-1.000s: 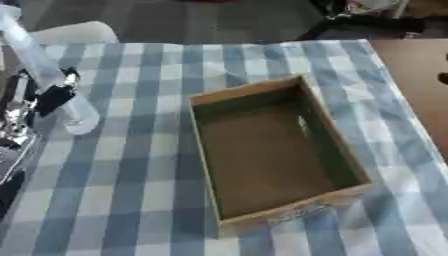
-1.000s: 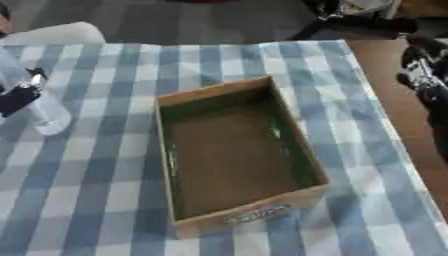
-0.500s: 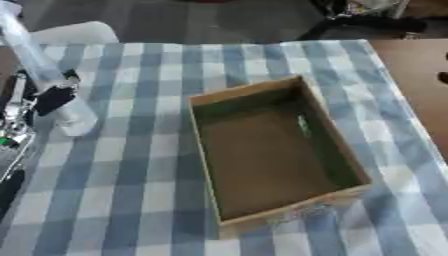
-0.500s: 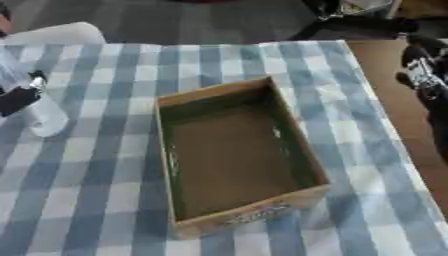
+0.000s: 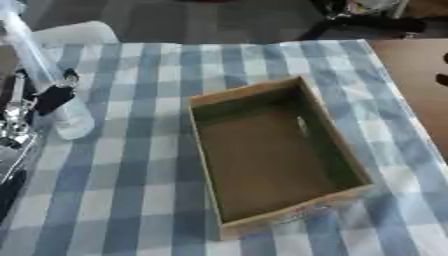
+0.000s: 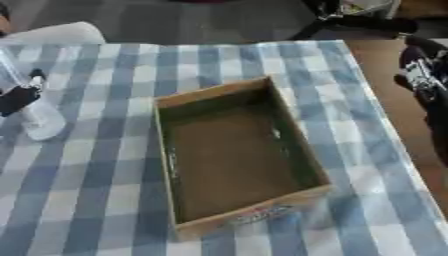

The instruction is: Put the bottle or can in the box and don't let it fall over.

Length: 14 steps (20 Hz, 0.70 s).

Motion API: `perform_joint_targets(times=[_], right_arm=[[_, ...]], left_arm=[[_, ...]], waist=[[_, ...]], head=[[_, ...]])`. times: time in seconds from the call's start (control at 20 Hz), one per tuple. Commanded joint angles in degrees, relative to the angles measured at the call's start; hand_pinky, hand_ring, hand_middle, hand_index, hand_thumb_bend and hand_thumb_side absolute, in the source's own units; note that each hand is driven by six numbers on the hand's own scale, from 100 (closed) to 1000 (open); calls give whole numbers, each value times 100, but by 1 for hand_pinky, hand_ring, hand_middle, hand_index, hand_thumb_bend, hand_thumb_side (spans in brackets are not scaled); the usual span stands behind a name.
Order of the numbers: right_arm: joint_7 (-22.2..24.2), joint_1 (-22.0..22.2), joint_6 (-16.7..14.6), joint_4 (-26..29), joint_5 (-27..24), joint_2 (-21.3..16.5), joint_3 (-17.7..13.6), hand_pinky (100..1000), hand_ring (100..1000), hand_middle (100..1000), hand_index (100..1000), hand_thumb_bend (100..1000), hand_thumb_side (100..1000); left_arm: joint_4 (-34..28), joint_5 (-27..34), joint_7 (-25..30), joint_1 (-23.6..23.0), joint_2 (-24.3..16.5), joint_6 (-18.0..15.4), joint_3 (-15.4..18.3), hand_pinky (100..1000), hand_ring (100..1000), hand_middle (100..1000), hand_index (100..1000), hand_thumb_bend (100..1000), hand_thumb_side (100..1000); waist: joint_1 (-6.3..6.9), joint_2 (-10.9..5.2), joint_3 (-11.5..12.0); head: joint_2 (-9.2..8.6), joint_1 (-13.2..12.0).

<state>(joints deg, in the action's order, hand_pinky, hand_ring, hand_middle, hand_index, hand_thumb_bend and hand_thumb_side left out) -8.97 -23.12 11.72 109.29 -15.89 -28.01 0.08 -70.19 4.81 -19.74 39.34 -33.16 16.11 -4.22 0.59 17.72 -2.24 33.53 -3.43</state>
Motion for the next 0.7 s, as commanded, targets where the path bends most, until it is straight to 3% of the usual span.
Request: perform_joint_targets(times=[0.05,0.4,0.7], right_arm=[[13,-53,-3,56,-39,-97,-39,927,1000,1000,884,100,550],[17,-47,-5,48,-49,-100,-41,928,1000,1000,884,100,550],[15,-36,-10,46,-56,-103,-48,929,1000,1000,884,100,547]], left_arm=[[-159,-65,-70,78,-142,-48,23,353,441,200,218,100,346],[-426,-334,-215,85,-220,-324,30,346,439,177,191,100,347],[-548,-325,-238,76,-246,-350,33,338,435,181,178,100,375]], waist=[[12,-98,-4],[28,-127,-3],[36,-167,-12]], head=[[-72,-5],[-44,-1],[-9,4]])
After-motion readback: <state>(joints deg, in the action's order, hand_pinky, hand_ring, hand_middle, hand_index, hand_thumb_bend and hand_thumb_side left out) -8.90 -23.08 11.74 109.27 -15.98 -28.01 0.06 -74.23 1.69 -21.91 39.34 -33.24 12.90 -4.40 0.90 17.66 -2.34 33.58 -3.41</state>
